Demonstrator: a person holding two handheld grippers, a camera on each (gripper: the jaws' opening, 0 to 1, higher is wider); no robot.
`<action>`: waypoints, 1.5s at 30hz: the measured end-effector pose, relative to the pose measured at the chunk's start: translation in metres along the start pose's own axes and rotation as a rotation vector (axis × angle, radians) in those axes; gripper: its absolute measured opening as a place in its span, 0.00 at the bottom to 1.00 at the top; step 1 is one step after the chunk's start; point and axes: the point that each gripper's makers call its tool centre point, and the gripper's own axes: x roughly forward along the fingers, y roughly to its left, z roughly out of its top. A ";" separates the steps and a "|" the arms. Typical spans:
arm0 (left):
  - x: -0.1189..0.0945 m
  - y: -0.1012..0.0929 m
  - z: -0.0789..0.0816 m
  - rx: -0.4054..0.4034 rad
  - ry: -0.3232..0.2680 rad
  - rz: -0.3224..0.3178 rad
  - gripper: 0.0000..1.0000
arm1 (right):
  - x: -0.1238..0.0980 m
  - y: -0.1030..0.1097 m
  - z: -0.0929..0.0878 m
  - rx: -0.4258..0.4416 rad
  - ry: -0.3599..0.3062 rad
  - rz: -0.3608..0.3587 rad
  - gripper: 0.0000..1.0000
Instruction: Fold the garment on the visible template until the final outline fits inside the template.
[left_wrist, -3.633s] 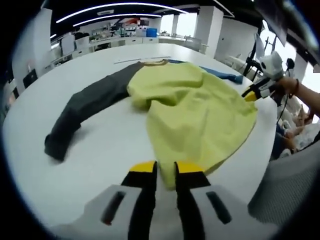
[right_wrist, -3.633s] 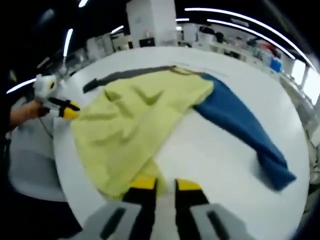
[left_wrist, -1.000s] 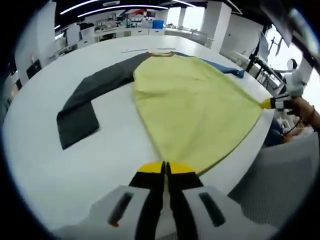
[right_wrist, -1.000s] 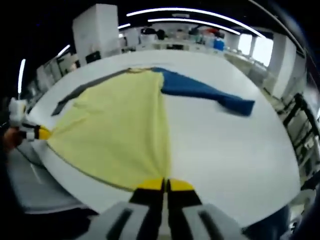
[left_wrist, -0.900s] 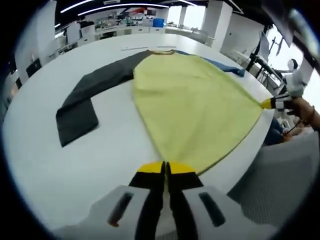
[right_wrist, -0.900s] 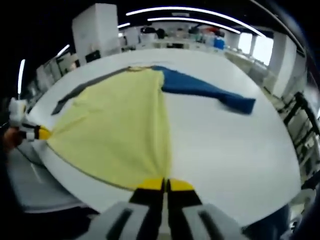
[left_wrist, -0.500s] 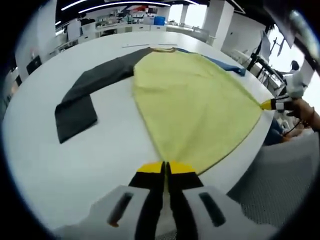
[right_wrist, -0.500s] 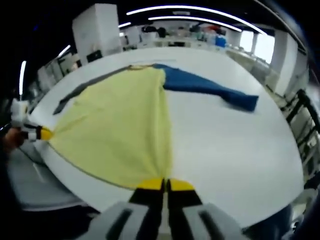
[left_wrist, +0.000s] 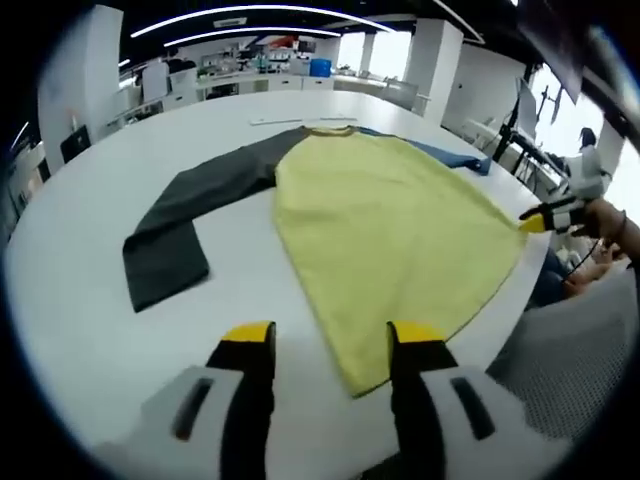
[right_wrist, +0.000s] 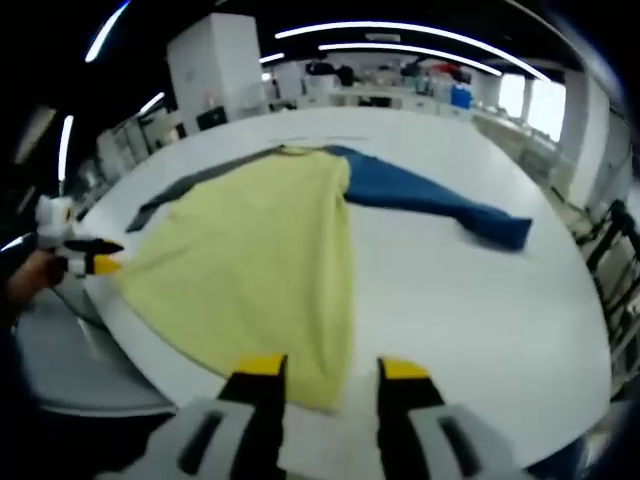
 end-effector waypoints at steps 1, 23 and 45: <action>-0.001 -0.001 0.003 -0.011 -0.014 -0.012 0.48 | -0.001 0.000 0.002 -0.005 -0.003 0.003 0.41; -0.003 -0.011 0.039 -0.011 -0.142 -0.085 0.98 | 0.019 -0.002 0.057 -0.138 -0.100 0.092 0.74; -0.004 -0.004 0.047 -0.014 -0.145 -0.037 0.95 | 0.066 -0.039 0.137 -0.205 -0.153 0.100 0.59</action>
